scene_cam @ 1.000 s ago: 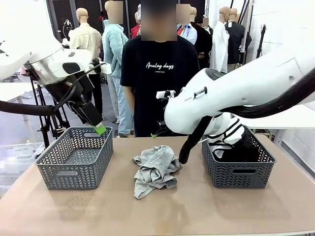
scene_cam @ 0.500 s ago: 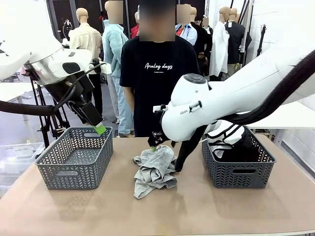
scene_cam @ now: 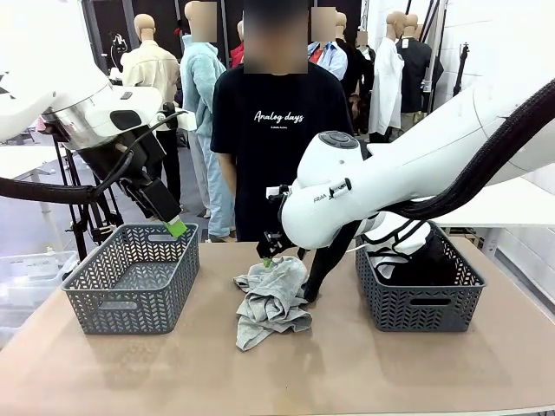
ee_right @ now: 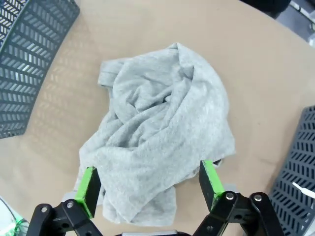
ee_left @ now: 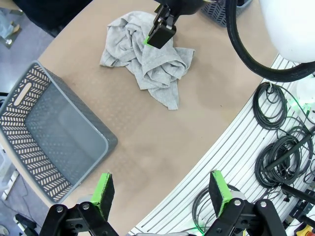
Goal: Sort the tops and bottoms.
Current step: Lift clothes from the center of the table with your right hand.
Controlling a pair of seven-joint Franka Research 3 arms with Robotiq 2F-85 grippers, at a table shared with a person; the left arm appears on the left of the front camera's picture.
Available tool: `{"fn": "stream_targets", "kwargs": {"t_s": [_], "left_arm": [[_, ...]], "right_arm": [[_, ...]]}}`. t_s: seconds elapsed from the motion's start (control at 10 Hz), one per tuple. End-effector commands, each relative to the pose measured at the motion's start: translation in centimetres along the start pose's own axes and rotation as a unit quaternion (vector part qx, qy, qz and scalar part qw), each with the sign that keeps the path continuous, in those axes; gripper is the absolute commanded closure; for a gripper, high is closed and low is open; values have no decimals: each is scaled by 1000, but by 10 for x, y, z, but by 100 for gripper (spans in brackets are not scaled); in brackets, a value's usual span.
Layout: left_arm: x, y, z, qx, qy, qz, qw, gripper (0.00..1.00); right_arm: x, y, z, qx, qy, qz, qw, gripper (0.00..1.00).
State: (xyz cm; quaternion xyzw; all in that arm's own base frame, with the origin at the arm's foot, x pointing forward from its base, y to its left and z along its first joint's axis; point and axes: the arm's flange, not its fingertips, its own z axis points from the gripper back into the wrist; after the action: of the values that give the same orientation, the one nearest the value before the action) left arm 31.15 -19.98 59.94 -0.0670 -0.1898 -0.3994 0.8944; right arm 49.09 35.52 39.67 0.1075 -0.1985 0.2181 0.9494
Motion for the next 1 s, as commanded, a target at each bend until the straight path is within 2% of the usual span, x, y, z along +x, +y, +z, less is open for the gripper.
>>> {"fn": "stream_targets", "kwargs": {"t_s": [0.0,0.1,0.2,0.4,0.5,0.7,0.9], "left_arm": [[0,1,0,1,-2,0,1000,0],[0,1,0,1,-2,0,1000,0],[0,1,0,1,-2,0,1000,0],[0,1,0,1,-2,0,1000,0],[0,1,0,1,-2,0,1000,0],[0,1,0,1,-2,0,1000,0],[0,1,0,1,-2,0,1000,0]], "right_arm": [[-3,22,1,-38,-3,-19,999,0],[0,40,6,-74,-1,-56,996,0],[6,49,9,-87,8,-63,994,0],[16,52,1,-61,61,-112,990,0],[22,53,-3,-87,60,-149,983,0],[31,51,-20,-92,57,-204,973,0],[36,43,-40,-104,70,-216,968,0]]}}
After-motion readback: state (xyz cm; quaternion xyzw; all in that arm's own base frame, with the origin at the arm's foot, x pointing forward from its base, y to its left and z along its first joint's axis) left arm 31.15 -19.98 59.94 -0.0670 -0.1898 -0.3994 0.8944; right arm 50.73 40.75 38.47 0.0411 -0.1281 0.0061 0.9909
